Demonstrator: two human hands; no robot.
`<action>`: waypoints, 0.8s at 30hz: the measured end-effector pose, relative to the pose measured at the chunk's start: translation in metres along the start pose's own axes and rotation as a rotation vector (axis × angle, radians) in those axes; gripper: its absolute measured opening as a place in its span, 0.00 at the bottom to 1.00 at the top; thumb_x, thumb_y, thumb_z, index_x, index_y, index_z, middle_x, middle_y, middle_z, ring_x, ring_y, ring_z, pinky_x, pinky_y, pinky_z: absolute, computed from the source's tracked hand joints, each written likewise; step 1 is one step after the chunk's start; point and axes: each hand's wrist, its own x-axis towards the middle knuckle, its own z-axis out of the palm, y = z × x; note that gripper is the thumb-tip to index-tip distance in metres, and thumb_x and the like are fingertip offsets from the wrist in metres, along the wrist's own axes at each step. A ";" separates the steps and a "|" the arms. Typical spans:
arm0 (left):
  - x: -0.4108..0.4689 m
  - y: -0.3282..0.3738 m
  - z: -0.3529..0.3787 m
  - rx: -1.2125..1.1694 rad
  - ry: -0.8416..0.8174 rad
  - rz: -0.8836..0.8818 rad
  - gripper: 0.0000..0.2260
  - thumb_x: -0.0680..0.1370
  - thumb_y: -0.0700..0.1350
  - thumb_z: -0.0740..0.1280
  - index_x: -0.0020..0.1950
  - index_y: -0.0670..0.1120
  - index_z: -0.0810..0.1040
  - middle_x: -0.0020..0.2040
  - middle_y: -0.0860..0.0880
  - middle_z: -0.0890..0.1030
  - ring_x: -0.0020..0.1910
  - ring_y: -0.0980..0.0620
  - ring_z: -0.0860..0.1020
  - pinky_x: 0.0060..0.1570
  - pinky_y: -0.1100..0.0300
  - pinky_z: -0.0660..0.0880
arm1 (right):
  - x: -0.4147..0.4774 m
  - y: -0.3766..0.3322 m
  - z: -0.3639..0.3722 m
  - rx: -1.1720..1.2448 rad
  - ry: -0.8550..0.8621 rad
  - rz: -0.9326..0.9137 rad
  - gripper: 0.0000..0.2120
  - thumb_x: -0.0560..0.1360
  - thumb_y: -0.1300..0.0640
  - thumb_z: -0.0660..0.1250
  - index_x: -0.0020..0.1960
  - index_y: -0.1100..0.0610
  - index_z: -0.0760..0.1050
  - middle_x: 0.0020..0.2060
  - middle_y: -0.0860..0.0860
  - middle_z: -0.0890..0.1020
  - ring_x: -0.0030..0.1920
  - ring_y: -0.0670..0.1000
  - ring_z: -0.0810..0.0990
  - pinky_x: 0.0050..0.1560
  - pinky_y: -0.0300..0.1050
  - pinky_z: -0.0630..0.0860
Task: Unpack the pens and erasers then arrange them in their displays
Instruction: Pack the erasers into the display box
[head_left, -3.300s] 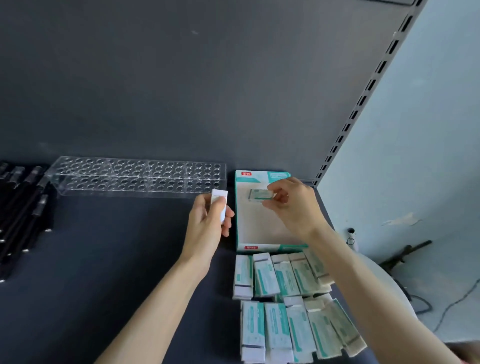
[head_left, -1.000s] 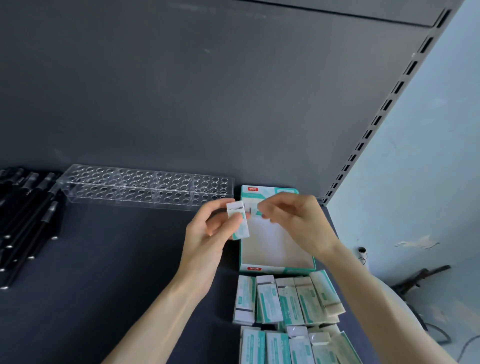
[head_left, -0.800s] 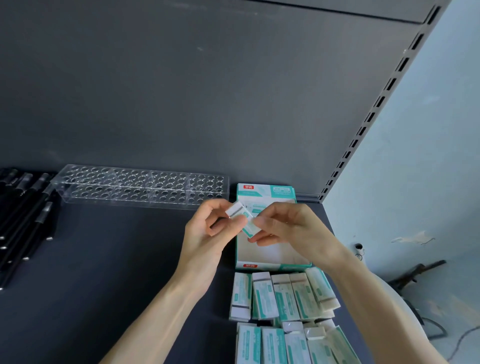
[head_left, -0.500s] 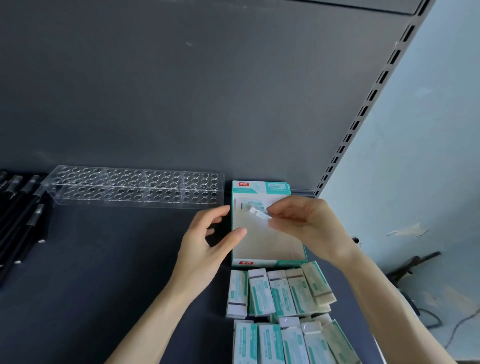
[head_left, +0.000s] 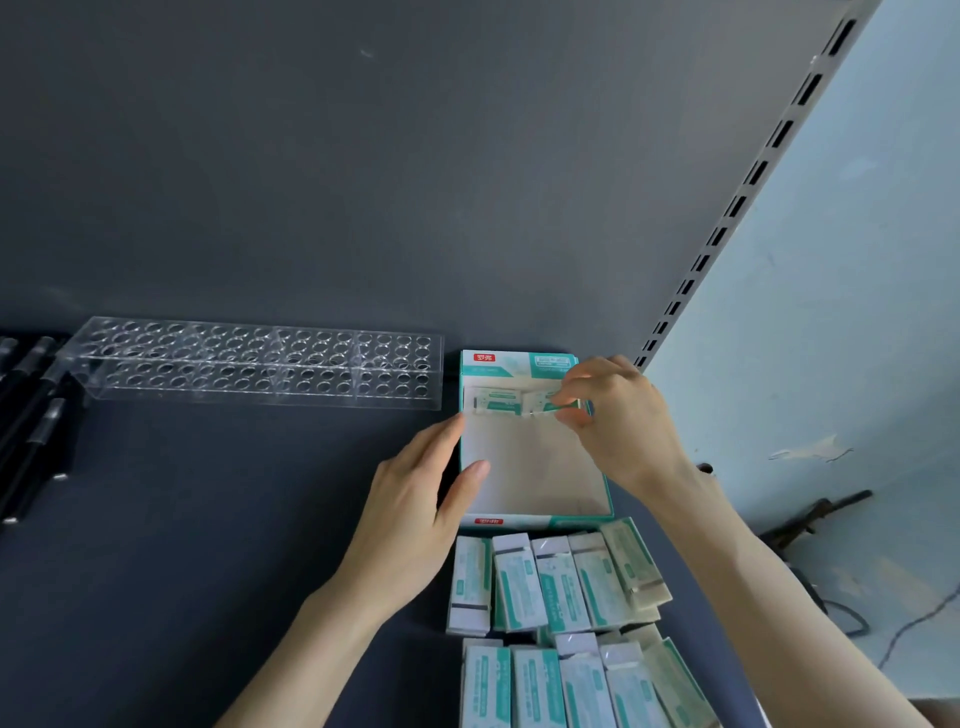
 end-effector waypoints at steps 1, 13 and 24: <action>0.000 -0.001 -0.001 0.003 -0.016 -0.002 0.26 0.78 0.56 0.56 0.75 0.50 0.61 0.72 0.58 0.67 0.69 0.63 0.65 0.69 0.55 0.63 | 0.001 0.000 0.001 -0.001 -0.003 -0.002 0.07 0.72 0.65 0.68 0.46 0.58 0.83 0.52 0.51 0.81 0.52 0.55 0.73 0.45 0.44 0.70; 0.004 -0.007 -0.010 -0.008 -0.159 -0.087 0.37 0.70 0.65 0.58 0.77 0.56 0.54 0.69 0.69 0.55 0.69 0.64 0.56 0.67 0.65 0.52 | 0.004 0.006 0.009 -0.075 0.010 -0.029 0.07 0.72 0.63 0.68 0.42 0.55 0.84 0.46 0.50 0.83 0.49 0.57 0.71 0.46 0.44 0.70; 0.005 -0.009 -0.011 -0.060 -0.162 -0.118 0.38 0.69 0.66 0.59 0.77 0.54 0.57 0.74 0.63 0.59 0.74 0.55 0.58 0.73 0.51 0.57 | 0.007 0.003 0.011 -0.117 0.009 0.012 0.08 0.74 0.61 0.65 0.46 0.53 0.83 0.50 0.52 0.80 0.48 0.56 0.70 0.43 0.42 0.64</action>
